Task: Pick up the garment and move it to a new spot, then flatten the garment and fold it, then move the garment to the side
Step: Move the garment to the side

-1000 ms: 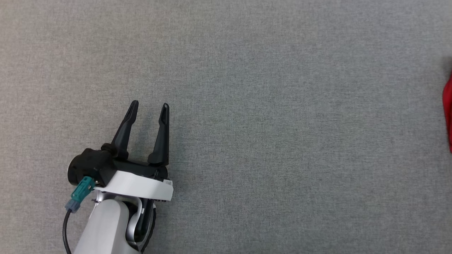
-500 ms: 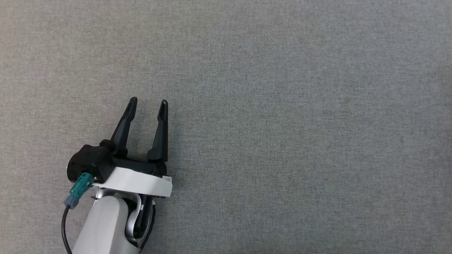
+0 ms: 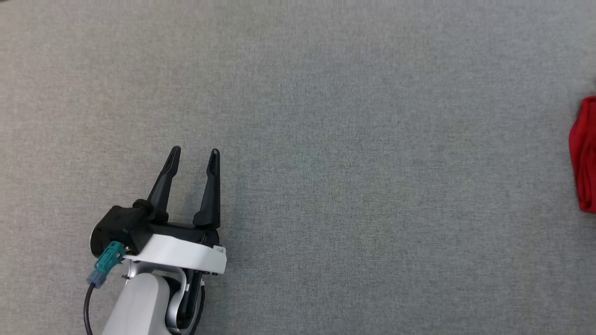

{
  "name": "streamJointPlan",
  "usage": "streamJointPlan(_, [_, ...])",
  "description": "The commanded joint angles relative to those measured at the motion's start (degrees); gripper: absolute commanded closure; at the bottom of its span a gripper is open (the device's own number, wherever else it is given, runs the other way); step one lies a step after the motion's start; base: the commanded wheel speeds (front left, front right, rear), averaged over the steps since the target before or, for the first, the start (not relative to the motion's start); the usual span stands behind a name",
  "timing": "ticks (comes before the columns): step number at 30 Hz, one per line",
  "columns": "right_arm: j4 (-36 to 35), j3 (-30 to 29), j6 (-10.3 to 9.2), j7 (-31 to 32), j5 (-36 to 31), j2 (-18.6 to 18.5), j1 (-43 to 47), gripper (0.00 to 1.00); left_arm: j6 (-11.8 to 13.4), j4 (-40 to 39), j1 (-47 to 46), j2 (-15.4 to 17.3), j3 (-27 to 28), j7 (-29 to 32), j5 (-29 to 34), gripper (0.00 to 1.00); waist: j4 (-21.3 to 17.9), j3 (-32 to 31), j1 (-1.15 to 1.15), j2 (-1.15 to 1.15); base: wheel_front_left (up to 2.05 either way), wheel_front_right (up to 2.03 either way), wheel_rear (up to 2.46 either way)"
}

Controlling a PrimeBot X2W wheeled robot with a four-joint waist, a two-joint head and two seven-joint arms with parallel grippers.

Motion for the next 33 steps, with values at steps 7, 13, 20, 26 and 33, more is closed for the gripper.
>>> streamJointPlan(7, [-1.4,4.9,0.0,-7.0,1.9,1.8,-4.8,0.0,0.5,0.0,2.4,0.2,0.8,-0.2,-0.7,0.0,0.1,-6.9,0.0,0.0,0.0,0.0,0.0])
streamJointPlan(13, [-1.2,8.5,0.0,-16.2,4.6,7.0,-6.8,0.0,0.8,-0.2,4.5,0.2,2.1,-0.2,0.1,0.0,-0.2,-10.9,0.0,0.0,0.0,0.0,0.0])
streamJointPlan(20, [-0.8,10.6,0.0,-30.7,7.2,14.5,-5.8,0.0,0.7,-1.0,6.9,0.2,4.3,-0.2,-0.1,0.0,-0.3,-15.3,0.0,0.0,0.0,0.0,0.0])
streamJointPlan(26, [-1.4,9.4,0.0,-42.1,6.6,21.9,-2.3,0.0,1.1,-1.7,9.4,0.2,5.7,-0.2,0.8,0.0,-0.4,-18.6,0.0,0.0,0.0,0.0,0.0])
streamJointPlan(33, [-1.2,7.5,0.0,-50.5,5.6,31.3,6.8,0.0,1.6,-2.1,13.2,0.2,7.0,-0.2,0.4,0.0,-0.7,-22.2,0.0,0.0,0.0,0.0,0.0])
